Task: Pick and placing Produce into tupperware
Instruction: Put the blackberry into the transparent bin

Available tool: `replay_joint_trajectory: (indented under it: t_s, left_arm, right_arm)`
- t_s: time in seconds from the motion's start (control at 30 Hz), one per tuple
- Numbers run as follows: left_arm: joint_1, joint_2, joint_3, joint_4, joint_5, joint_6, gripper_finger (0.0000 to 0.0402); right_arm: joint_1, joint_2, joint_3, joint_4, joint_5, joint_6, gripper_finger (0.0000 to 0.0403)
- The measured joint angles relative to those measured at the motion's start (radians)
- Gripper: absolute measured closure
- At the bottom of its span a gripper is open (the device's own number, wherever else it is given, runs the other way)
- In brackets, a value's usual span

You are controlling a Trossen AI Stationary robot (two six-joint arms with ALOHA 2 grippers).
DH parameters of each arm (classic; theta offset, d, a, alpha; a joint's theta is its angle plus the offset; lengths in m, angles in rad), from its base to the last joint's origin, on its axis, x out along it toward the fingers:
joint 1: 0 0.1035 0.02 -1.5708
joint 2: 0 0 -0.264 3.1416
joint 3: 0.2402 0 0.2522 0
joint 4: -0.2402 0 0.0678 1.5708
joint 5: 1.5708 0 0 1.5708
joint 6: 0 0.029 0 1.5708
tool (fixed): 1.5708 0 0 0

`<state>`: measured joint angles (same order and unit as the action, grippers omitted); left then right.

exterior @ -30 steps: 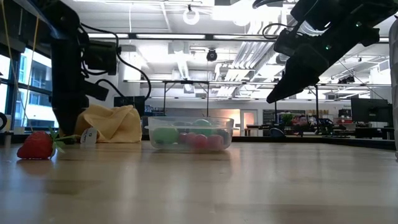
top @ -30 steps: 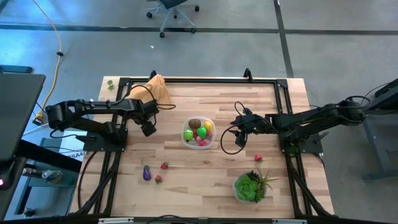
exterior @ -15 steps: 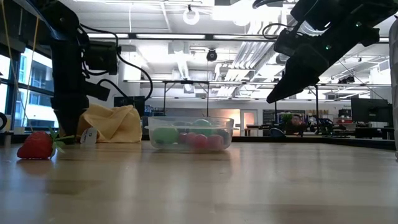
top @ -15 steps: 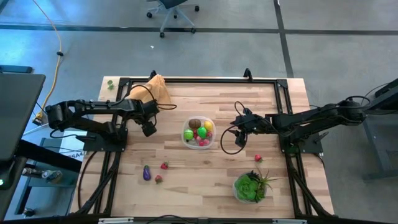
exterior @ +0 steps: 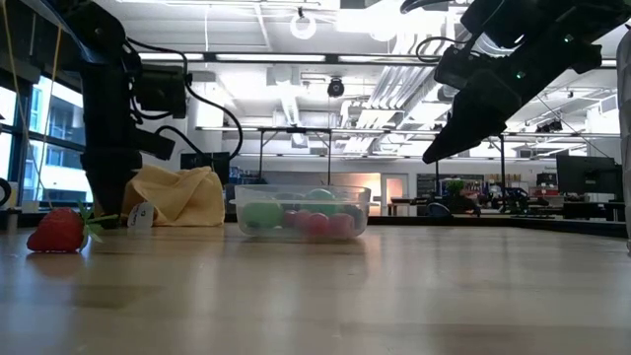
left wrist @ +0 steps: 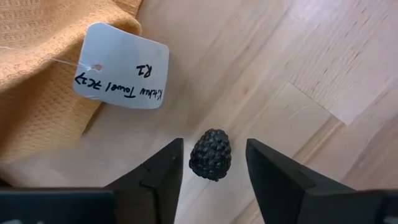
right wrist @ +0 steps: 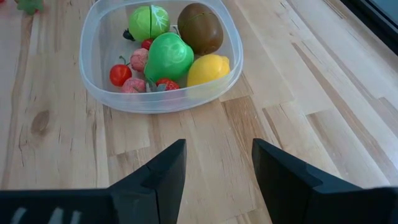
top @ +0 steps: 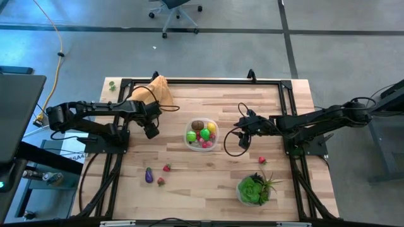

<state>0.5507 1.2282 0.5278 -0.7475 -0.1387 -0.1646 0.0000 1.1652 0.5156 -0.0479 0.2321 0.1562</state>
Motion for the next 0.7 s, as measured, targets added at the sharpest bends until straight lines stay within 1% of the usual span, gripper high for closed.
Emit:
replay_joint_trajectory:
  t_s: [0.6, 0.7]
  left_arm:
    - [0.000, 0.000, 0.000, 0.031, 0.000, 0.005, 0.0316]
    - [0.000, 0.000, 0.000, 0.041, 0.016, 0.012, 0.0330]
  right_arm:
    - [0.000, 0.000, 0.000, 0.000, 0.000, 0.000, 0.0227]
    - [0.000, 0.000, 0.000, 0.000, 0.000, 0.000, 0.0227]
